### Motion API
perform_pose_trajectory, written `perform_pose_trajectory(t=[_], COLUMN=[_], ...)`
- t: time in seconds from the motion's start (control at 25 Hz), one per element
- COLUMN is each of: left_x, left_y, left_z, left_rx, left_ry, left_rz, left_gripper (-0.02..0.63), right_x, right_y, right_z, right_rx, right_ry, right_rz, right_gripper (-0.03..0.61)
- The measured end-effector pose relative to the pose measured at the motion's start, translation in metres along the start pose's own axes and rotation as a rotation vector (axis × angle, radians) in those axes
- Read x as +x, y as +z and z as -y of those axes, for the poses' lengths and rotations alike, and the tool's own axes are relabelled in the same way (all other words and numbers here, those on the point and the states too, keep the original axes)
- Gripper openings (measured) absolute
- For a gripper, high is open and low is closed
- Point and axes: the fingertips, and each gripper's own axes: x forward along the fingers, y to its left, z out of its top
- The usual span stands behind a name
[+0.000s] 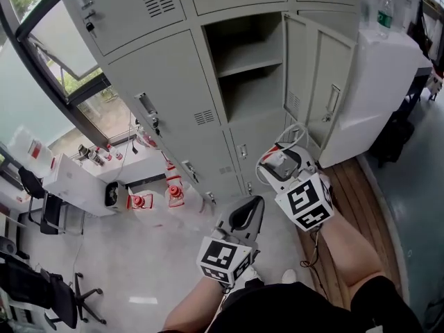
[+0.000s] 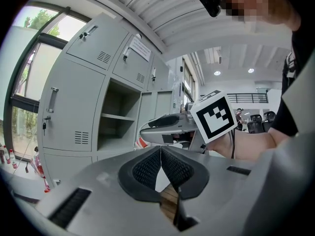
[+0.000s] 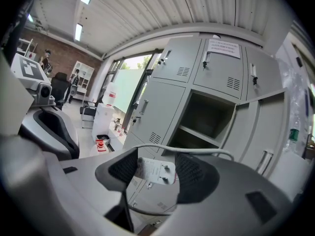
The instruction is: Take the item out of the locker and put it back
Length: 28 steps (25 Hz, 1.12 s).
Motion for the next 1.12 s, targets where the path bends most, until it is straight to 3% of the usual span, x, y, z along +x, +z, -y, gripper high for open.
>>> perform_pose_trajectory(t=[0.32,0.68,1.12], left_x=[-0.013,-0.026,0.004], left_y=[0.003,0.009,0.012], left_z=[-0.053,-0.082,-0.107], left_rx=[0.009,0.017,0.022], left_ry=[-0.025,-0.043,-0.032], left_rz=[-0.007,0.011,0.013], left_gripper=[0.017,0.017,0.017], right_x=[0.043,0.076,0.117], right_y=[0.022,0.033,0.029], right_z=[-0.012,-0.015,0.022], right_rx=[0.023,0.039,0.042], right_ry=[-0.036,-0.064,-0.076], right_rz=[-0.008,-0.028,-0.026], right_gripper=[0.29,0.29,0.289])
